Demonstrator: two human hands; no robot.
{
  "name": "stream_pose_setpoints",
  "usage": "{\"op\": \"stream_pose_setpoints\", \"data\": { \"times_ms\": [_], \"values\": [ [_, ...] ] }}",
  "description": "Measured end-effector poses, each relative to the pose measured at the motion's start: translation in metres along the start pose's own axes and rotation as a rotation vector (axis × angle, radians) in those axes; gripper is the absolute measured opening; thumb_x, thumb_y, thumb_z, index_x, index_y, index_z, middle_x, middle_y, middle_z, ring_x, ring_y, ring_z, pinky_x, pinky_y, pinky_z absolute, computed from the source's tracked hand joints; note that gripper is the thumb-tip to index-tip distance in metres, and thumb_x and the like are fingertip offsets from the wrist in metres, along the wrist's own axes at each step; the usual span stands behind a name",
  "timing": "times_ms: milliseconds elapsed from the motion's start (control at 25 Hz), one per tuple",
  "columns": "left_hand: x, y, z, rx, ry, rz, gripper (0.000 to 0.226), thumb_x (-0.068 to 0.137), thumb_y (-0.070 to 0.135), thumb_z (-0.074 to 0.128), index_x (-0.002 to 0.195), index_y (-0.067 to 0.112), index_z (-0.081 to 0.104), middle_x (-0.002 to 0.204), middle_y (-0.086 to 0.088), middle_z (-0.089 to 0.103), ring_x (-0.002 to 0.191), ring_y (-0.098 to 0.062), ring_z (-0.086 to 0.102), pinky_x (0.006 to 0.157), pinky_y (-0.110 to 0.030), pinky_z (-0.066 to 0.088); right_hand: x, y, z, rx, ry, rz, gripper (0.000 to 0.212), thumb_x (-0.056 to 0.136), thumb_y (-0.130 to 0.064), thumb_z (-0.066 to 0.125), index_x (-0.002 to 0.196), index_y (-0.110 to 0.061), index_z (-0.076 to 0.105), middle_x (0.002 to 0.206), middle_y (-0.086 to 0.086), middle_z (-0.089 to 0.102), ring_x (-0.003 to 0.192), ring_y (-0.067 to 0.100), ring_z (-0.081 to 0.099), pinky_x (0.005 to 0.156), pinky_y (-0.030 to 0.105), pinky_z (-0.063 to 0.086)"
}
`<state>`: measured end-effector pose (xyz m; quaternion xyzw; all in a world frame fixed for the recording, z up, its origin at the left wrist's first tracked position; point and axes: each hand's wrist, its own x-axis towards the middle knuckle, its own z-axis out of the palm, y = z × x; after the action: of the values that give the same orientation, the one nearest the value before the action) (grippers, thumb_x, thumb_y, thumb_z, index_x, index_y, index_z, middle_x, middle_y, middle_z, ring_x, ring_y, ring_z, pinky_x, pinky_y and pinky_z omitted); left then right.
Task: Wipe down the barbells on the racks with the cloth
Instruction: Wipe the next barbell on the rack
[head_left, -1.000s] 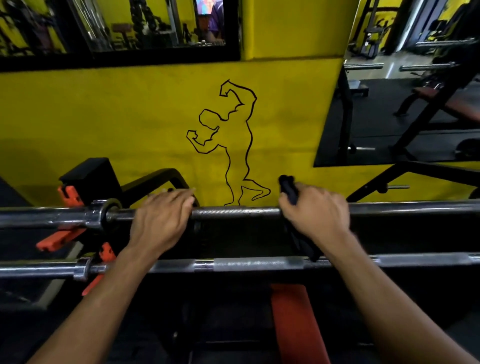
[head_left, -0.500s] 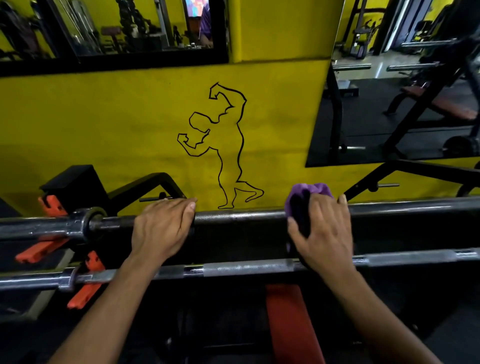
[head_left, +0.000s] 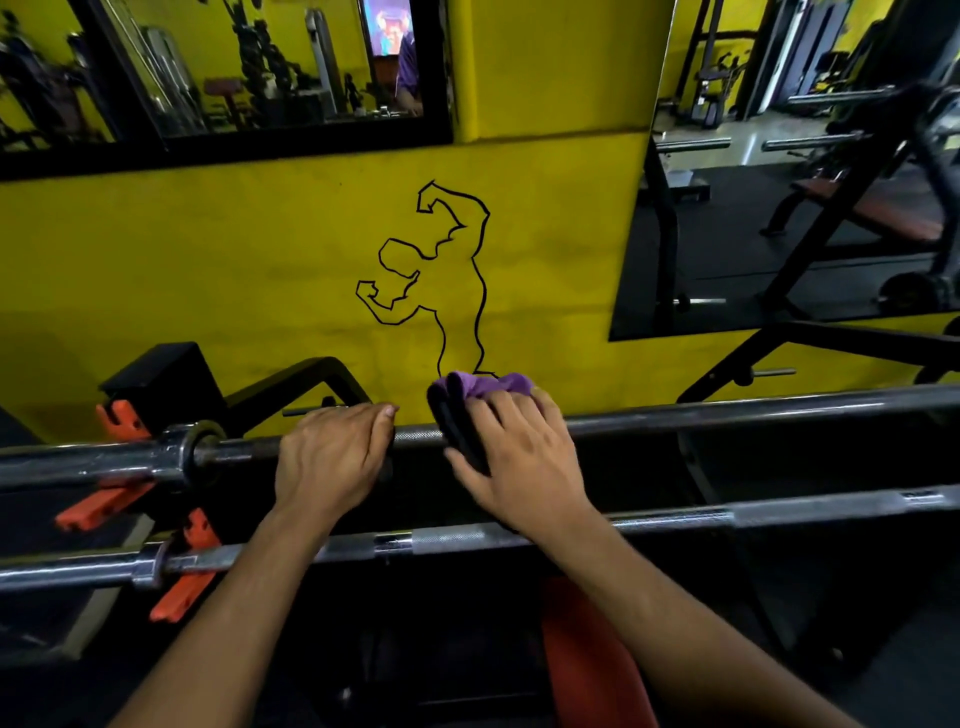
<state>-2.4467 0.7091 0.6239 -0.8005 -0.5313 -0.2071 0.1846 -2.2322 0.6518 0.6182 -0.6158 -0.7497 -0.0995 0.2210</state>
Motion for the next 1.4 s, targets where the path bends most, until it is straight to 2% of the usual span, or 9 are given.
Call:
{"op": "stream_pose_setpoints", "data": {
  "times_ms": [120,240,400,520,680,920,1080,1200,1400],
  "values": [
    [-0.003,-0.003,0.000,-0.025,0.017,0.020,0.048,0.106,0.035,0.034,0.105,0.018,0.079,0.091,-0.003,0.078,0.080,-0.028,0.073,0.067,-0.034,0.053,-0.042,0.053,0.004,0.011,0.137,-0.038,0.058,0.083,-0.045,0.068,0.129,-0.013,0.057,0.134,0.009,0.057,0.130,0.029,0.051,0.121,0.056,0.023],
    [-0.002,0.000,0.001,-0.011,0.005,0.009,0.051,0.106,0.036,0.030,0.109,0.020,0.078,0.093,-0.001,0.078,0.080,-0.025,0.073,0.066,-0.031,0.051,-0.042,0.093,-0.016,-0.027,0.201,0.133,0.043,0.087,-0.045,0.062,0.113,-0.011,0.060,0.109,0.009,0.062,0.109,0.033,0.059,0.105,0.051,0.040],
    [0.002,0.002,0.000,0.003,-0.020,-0.036,0.053,0.105,0.039,0.029,0.105,0.022,0.079,0.089,0.001,0.078,0.077,-0.023,0.072,0.061,-0.030,0.047,0.025,0.083,-0.053,0.019,-0.229,0.513,0.049,0.091,-0.066,0.043,0.092,-0.020,0.060,0.098,0.009,0.068,0.079,0.028,0.055,0.070,0.034,0.036],
    [0.001,0.002,0.000,-0.014,-0.010,-0.028,0.054,0.105,0.040,0.029,0.099,0.021,0.079,0.083,0.000,0.076,0.074,-0.024,0.071,0.060,-0.031,0.047,0.048,0.038,-0.037,-0.022,-0.332,0.344,0.060,0.089,-0.072,0.039,0.109,-0.021,0.064,0.109,0.010,0.069,0.091,0.029,0.062,0.072,0.034,0.038],
    [0.000,0.002,-0.002,0.006,-0.021,-0.030,0.058,0.104,0.043,0.026,0.088,0.022,0.077,0.071,-0.003,0.071,0.065,-0.028,0.067,0.053,-0.031,0.043,0.013,-0.022,0.002,0.017,0.041,0.060,0.043,0.092,-0.056,0.050,0.117,-0.022,0.059,0.110,-0.001,0.066,0.104,0.023,0.062,0.098,0.039,0.044],
    [-0.001,-0.005,0.006,-0.038,-0.061,-0.056,0.067,0.102,0.055,0.016,0.091,0.027,0.075,0.076,-0.004,0.072,0.071,-0.031,0.069,0.054,-0.031,0.045,-0.048,0.025,0.018,0.383,0.082,-0.219,0.046,0.081,-0.017,0.062,0.125,-0.005,0.059,0.138,0.010,0.055,0.141,0.025,0.043,0.125,0.042,0.018],
    [-0.002,-0.008,0.010,-0.024,-0.031,-0.035,0.067,0.105,0.052,0.014,0.091,0.027,0.075,0.069,-0.003,0.067,0.063,-0.029,0.065,0.050,-0.028,0.039,-0.107,0.029,0.016,0.861,0.171,0.513,0.028,0.092,-0.029,0.053,0.118,-0.038,0.049,0.112,-0.007,0.066,0.108,0.021,0.063,0.089,0.017,0.044],
    [-0.001,-0.009,0.014,-0.010,-0.046,-0.025,0.073,0.104,0.054,0.009,0.098,0.028,0.077,0.073,-0.002,0.070,0.064,-0.028,0.065,0.051,-0.028,0.038,-0.120,0.047,0.007,1.500,0.487,1.198,0.021,0.101,-0.022,0.054,0.122,-0.024,0.060,0.109,0.002,0.073,0.092,0.018,0.070,0.075,0.021,0.055],
    [0.007,-0.018,-0.001,-0.071,-0.200,0.070,0.078,0.098,0.064,-0.002,0.134,0.039,0.063,0.129,0.004,0.069,0.109,-0.027,0.068,0.073,-0.034,0.048,-0.083,0.066,-0.019,1.996,0.768,1.272,0.028,0.104,-0.032,0.042,0.102,-0.018,0.067,0.085,0.001,0.077,0.075,0.019,0.075,0.070,0.030,0.054]
  ]
}}
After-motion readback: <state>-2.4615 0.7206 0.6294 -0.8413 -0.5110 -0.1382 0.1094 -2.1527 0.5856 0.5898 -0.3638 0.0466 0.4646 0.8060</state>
